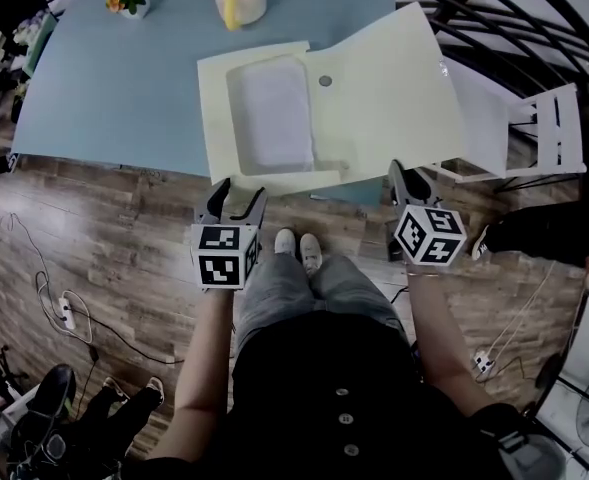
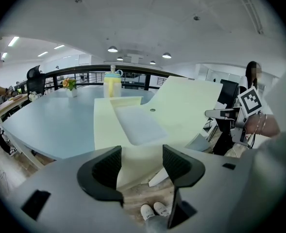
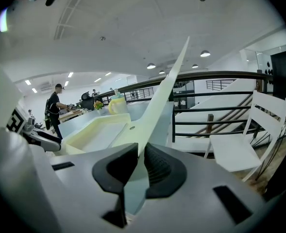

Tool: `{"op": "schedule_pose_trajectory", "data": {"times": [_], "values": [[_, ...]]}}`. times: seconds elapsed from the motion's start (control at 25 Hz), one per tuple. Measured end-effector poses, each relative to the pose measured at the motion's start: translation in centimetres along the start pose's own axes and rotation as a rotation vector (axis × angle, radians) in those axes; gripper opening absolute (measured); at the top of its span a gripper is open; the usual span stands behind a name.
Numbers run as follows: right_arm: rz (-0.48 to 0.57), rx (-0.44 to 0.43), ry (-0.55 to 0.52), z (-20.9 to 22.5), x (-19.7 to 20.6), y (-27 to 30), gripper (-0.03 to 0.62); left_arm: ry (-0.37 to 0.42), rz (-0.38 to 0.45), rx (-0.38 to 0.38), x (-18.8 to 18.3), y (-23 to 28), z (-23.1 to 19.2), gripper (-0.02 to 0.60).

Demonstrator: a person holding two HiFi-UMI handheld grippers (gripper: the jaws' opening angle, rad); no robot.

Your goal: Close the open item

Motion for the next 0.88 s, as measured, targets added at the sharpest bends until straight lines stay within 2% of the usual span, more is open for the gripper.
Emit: {"op": "schedule_pose_trajectory", "data": {"times": [0.32,0.88], "values": [[0.024,-0.019,-0.041,-1.8,-0.7,-0.5,0.031,0.063,-0.009,-0.01,0.4,0.1,0.1,0.262],[0.057,-0.095,-0.096,-5.7,-2.1,-1.0,0.031,0.07,0.02,-0.001,0.5,0.2,-0.3,0.255]]}}
Point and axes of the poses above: the fingertips, and each gripper's own axes: y forward along the fingers, z to its right, x out of its underside, the point moved 3 cm from there along -y, backward along the fingers, and after that the axes turned 10 degrees about -z, right-handed, at the moved point
